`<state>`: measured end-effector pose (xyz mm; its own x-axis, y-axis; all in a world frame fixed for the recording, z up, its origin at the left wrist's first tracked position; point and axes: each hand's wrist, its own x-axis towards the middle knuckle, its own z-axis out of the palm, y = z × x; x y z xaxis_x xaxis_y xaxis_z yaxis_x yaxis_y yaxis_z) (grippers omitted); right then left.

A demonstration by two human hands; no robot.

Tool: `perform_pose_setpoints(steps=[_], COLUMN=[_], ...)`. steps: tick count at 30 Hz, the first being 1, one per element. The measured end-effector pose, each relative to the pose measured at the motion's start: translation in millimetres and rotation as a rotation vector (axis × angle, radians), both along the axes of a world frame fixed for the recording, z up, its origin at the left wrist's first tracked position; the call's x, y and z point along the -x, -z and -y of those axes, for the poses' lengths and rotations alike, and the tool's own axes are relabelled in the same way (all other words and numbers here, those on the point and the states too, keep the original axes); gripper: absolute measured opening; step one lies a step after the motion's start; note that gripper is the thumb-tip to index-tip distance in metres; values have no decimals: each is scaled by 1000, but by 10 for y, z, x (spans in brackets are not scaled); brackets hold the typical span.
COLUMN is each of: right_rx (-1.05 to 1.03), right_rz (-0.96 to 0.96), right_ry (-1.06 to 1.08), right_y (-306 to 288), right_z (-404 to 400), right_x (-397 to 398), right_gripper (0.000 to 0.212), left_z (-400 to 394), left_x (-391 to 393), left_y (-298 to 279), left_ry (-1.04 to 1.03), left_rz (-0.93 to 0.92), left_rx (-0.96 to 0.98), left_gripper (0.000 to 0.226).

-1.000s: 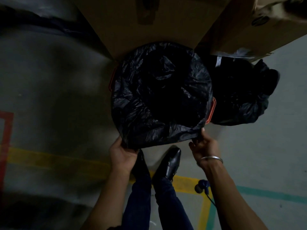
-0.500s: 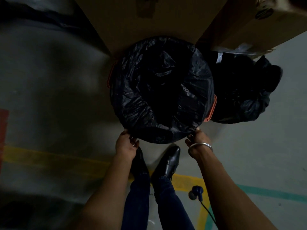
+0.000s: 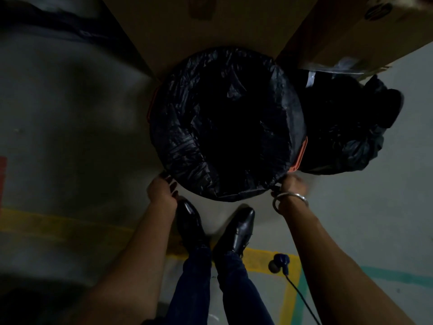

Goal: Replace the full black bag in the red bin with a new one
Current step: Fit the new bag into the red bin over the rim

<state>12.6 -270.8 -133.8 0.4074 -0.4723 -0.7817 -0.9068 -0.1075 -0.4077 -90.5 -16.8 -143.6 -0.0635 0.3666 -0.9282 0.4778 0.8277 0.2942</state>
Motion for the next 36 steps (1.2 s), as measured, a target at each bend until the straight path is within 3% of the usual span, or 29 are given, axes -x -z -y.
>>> perform_pose_setpoints(steps=[3,6,9,11,15,20,25,32,35,36], right_rx=[369,340,287,348,366,317,408,285,291,332], right_rz=[260,405,455,455,388,308,539,514,521,538], right_ry=[-99,-75,-83,-115,-149,-168,-274,-271,-302,-347], right_y=[-94,-198,-152,-111,-92,-31,-129,-78,-114,-121], right_z=[-24,-98,-125,-87,-13,60,-42,-189,-171,-165], right_x=[-51,-198,-381,-417,-463,-546,-555,-458,-485,-495], right_gripper=[30,40,30,24,25,29,31,40,42,45], left_z=[-195,-286,-353,-373,-268,-340,-365,-295,-271,-241], left_x=[-9,-87,-190,-197,-192,-193,-362,-384,-394,-401], left_y=[32,-60,-80,8,-72,11,-71,-46,-91,-145], left_ry=[-7,96,65,10,35,94,68,75,116,167], left_rz=[60,190,189,196,225,239,234,369,302,273], left_rx=[-180,-169,-191,-217,-215,-205,-333,-291,-370,-481], left_gripper=[47,83,100,94,51,52,63,60,54,48])
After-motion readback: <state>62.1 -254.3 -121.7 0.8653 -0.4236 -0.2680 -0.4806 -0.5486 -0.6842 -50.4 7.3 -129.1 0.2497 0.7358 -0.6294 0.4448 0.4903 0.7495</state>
